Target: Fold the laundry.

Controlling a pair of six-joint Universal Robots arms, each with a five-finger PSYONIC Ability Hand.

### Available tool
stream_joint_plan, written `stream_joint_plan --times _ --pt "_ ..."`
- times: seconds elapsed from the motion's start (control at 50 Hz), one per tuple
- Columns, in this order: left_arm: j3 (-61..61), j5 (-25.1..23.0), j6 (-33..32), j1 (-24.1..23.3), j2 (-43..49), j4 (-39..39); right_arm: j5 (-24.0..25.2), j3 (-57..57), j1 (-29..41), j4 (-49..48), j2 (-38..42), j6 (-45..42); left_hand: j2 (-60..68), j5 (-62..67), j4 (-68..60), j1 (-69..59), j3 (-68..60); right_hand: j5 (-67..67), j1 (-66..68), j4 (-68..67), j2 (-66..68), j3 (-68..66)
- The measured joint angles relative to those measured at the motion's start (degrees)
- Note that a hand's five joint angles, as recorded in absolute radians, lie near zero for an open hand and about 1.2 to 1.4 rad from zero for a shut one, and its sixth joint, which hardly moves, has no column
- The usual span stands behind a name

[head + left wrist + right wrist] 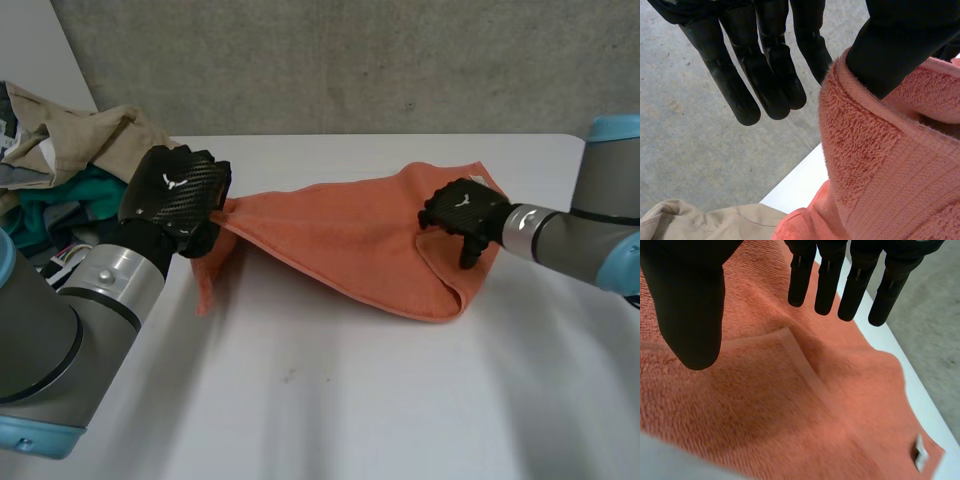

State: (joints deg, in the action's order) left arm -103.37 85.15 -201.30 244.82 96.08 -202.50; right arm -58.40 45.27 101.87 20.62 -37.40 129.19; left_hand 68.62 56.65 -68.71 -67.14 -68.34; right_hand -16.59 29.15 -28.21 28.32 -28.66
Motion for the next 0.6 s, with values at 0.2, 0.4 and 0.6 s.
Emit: stream_joint_plan --times 0.2,0.4,0.6 --pt "-0.6 -0.1 0.0 0.2 0.0 0.0 -0.7 -6.8 2.4 0.9 6.7 -0.9 0.0 0.0 0.0 0.0 0.0 3.6 -3.7 3.9 -3.1 3.2" --pt "-0.9 -0.5 0.0 0.6 -0.5 0.0 -4.7 -11.5 2.6 1.8 10.2 -1.2 0.0 0.0 0.0 0.0 0.0 -17.1 14.8 -15.6 15.9 -15.2" --pt "-0.9 -1.0 0.0 2.0 -1.7 -0.1 -6.8 -10.4 1.6 1.7 7.5 -1.3 0.0 0.0 0.0 0.0 0.0 -40.5 36.1 -40.2 39.2 -39.2"
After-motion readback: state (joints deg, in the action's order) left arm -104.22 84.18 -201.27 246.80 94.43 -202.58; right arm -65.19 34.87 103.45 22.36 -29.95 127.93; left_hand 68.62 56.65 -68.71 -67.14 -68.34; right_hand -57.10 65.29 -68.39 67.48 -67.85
